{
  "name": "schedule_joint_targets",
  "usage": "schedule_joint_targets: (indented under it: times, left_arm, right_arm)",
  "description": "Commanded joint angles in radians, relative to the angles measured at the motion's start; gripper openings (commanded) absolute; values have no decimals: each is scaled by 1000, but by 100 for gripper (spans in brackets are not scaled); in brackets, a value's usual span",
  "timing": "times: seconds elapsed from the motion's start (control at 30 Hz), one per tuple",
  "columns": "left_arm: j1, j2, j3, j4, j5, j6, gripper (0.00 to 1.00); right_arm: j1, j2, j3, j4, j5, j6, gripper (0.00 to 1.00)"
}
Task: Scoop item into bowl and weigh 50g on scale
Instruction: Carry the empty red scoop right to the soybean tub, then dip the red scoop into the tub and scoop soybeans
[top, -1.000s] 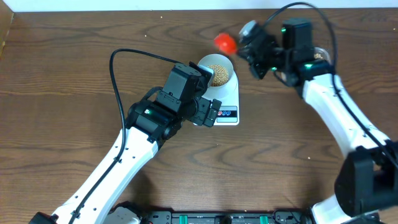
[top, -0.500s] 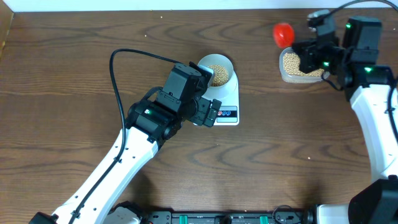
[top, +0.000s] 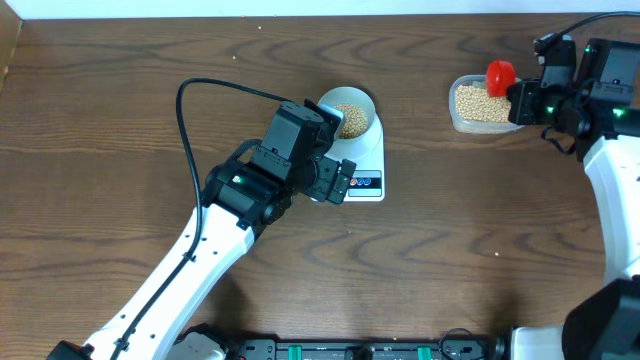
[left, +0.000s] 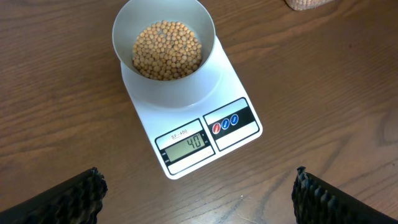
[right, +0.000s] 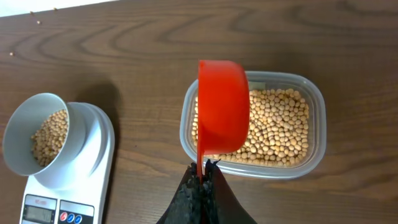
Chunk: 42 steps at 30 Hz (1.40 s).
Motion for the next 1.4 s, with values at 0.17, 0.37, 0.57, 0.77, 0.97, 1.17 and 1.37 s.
schedule_joint_targets:
  times: [0.17, 0.37, 0.57, 0.77, 0.97, 1.17, 1.37]
  left_arm:
    - [5, 3, 4, -3, -9, -5, 98]
    - [5, 3, 4, -3, -9, -5, 98]
    - [5, 3, 4, -3, -9, -5, 98]
    - [5, 3, 4, -3, -9, -5, 98]
    - [5, 3, 4, -3, -9, -5, 98]
    - [5, 3, 4, -3, -9, -5, 98]
    - [5, 3, 4, -3, -9, -5, 98]
  right_arm:
    - [-13, 97, -1, 0, 13, 55, 1]
    - [-13, 125, -1, 0, 19, 69, 1]
    - [-13, 161, -1, 2, 59, 69, 1]
    - [-12, 193, -1, -5, 58, 69, 1]
    - [-8, 233, -1, -5, -9, 69, 1]
    - [-6, 248, -1, 4, -115, 83, 1]
    - [-6, 248, -1, 27, -131, 134, 1]
